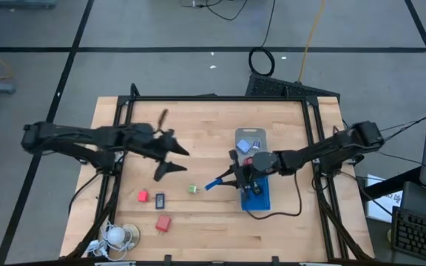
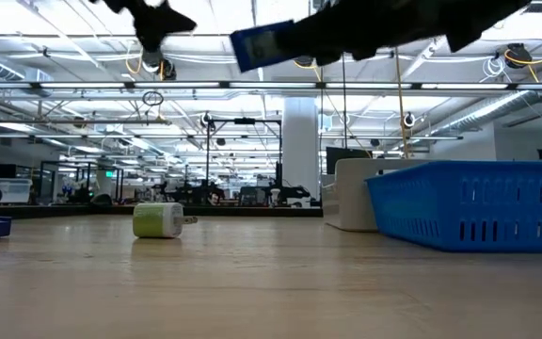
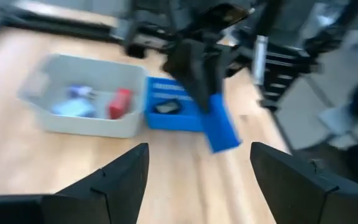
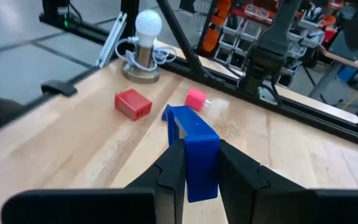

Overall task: Pick & Place Office items
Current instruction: Put the top blue digital clock into the blue bin

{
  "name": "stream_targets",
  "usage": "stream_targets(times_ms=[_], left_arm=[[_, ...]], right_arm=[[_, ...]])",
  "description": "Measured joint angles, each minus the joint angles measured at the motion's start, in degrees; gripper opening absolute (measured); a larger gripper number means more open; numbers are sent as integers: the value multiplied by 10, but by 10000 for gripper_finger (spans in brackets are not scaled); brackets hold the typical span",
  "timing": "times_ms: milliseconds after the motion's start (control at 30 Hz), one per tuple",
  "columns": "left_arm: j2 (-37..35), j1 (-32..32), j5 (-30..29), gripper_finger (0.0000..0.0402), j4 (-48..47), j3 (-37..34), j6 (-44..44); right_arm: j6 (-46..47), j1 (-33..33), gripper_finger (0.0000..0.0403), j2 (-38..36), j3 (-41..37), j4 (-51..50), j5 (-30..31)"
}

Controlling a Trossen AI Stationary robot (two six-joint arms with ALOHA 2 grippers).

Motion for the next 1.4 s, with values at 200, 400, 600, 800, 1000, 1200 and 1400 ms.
stream_targets(times_ms=[200,400,600,800,1000,1200,1400], left_arm=[[-91,-65,-158,275,-76,0,4],[-141,-128,-262,288,-109,-1,20],[-199,-154,-365,289,-48,-95,7],[-318,-148,-366,277,36,-229,-7],[-434,-146,-321,277,43,-317,9],[-506,-144,-316,291,30,-349,7],[-536,-144,-316,290,21,-360,3]], right_arm=[[41,0,62,-72,-33,-22,0],[86,0,61,-157,-93,-10,0],[121,0,60,-261,-165,7,0],[137,16,62,-349,-228,42,0],[156,39,60,-418,-277,29,0],[192,47,62,-445,-282,-68,-5],[216,47,61,-419,-282,-89,-30]])
